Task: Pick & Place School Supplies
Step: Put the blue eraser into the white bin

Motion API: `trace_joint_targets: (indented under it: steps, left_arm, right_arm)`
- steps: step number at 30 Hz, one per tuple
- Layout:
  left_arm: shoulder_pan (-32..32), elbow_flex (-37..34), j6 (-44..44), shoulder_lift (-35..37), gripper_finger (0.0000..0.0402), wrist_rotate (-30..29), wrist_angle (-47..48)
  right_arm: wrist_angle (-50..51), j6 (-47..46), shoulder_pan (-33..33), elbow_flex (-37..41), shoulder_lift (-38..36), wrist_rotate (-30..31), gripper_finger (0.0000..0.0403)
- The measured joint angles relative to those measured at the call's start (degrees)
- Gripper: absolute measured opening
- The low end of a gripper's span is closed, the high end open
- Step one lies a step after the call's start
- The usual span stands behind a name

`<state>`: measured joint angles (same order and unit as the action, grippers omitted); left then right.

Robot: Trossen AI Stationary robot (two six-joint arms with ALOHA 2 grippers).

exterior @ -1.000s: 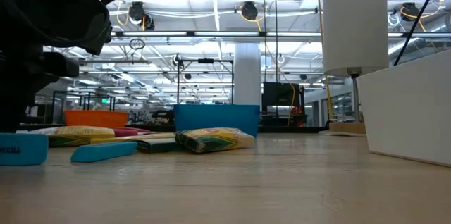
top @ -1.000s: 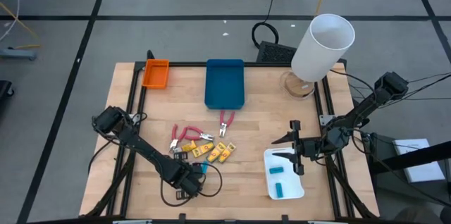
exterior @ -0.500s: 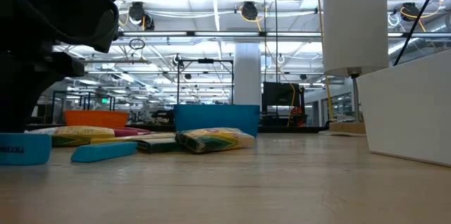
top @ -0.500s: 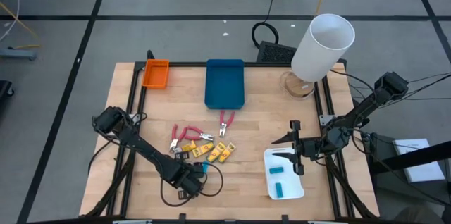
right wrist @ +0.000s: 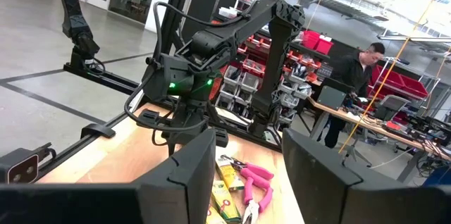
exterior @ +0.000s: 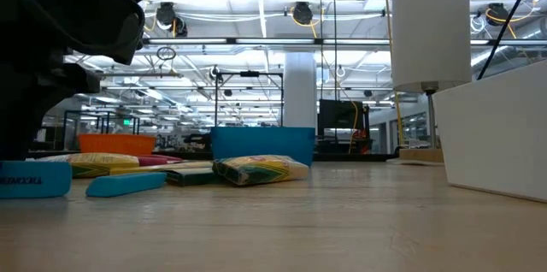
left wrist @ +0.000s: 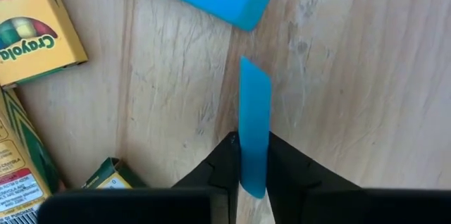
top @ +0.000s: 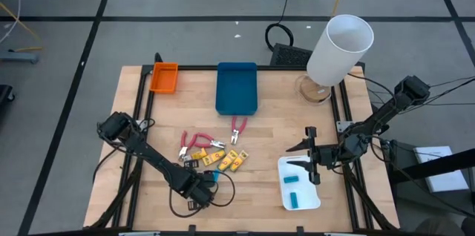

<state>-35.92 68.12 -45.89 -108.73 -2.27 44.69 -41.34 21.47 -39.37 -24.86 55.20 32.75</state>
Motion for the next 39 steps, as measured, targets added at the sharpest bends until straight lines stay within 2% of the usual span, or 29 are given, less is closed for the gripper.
trace_joint_targets:
  steps: [4,9,12,20,24,29,33,36,39]
  left_arm:
    - [0.0,0.0,-0.5,0.1,0.0061,-0.2,0.0]
    - [0.7,0.0,-2.7,1.9,0.0036,-0.1,-0.6]
    - [1.7,0.0,-4.2,3.9,0.0035,-0.9,-1.1]
    - [3.8,0.0,-3.8,9.3,0.0049,-8.8,-3.3]
    - [6.3,0.1,2.7,10.3,0.0034,-12.5,-9.3]
    - [10.1,2.3,17.9,9.9,0.0034,-15.9,-20.3]
    - [12.3,2.3,29.6,9.8,0.0042,-21.9,-31.7]
    - [13.7,2.3,34.5,9.8,0.0051,-26.4,-37.5]
    - [15.1,2.3,36.9,9.8,0.0047,-27.0,-41.1]
  right_arm:
    - [0.0,0.0,0.0,0.0,0.0,0.0,0.0155]
    - [0.0,-0.6,0.0,0.0,0.0,0.0,0.0155]
    - [0.0,-1.3,0.0,0.0,0.0,0.1,0.0155]
    - [0.0,-3.0,0.1,0.0,0.0,0.2,0.0155]
    - [-0.1,-4.1,1.7,0.0,0.6,0.2,0.0155]
    - [0.1,-7.4,5.3,0.0,3.5,0.2,0.0155]
    - [-0.5,-10.8,8.4,0.0,5.7,0.2,0.016]
    - [-0.5,-14.7,10.3,0.0,7.0,0.0,0.0172]
    - [-0.5,-18.4,12.3,0.0,8.1,-3.3,0.0189]
